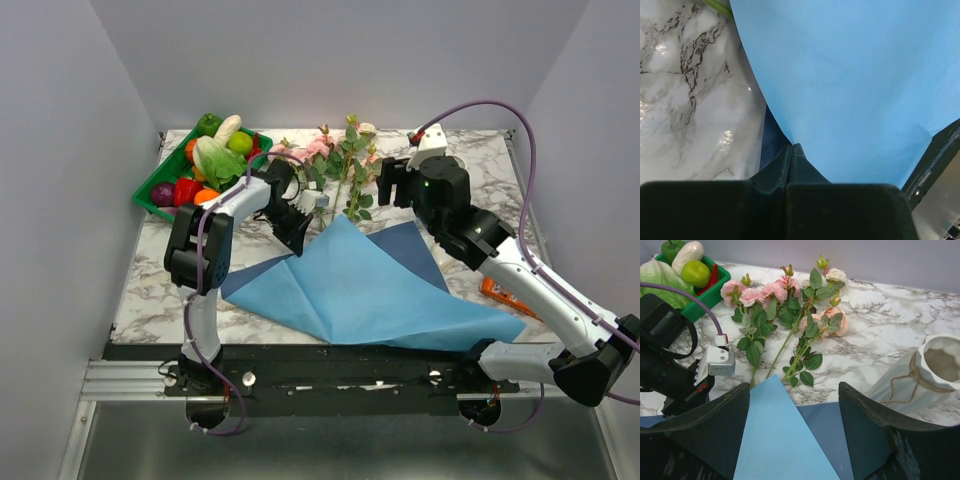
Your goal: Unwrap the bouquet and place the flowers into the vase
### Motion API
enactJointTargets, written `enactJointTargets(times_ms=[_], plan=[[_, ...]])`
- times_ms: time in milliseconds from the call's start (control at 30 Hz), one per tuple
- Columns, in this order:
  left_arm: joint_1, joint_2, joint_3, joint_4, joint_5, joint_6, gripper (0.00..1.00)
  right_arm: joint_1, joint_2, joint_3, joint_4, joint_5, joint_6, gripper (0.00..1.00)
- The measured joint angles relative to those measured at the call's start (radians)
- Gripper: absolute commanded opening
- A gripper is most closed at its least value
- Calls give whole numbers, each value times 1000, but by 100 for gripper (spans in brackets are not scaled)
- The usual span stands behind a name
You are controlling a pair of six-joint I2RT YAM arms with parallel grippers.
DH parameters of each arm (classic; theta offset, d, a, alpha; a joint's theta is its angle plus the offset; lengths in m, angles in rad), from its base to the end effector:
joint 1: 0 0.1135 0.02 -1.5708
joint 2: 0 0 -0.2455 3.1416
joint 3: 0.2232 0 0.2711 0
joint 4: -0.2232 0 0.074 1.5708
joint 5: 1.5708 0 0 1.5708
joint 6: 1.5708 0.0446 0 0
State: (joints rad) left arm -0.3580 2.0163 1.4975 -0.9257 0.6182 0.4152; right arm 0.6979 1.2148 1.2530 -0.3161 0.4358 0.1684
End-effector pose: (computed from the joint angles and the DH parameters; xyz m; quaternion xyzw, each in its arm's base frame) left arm 0.3647 -0.1640 0.1466 0.3762 0.8733 -0.3018 0.0688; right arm 0.2468 0.1824 0.3823 -0.0782 0.7863 0.0902 0.6062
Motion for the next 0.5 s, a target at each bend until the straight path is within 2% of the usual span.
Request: enactJointTargets(times_ms=[233,400,500], plan=[[-22,-51,-2,-9,2,2,0,-4,-9,0,0,0,6,79],[-28,-150,-2,-12,10,1,0,-11,-10,-2,0,-2,15,79],[-35,-266,-7,-19,24,9,0,-18,-10,-8,0,-9,23,80]])
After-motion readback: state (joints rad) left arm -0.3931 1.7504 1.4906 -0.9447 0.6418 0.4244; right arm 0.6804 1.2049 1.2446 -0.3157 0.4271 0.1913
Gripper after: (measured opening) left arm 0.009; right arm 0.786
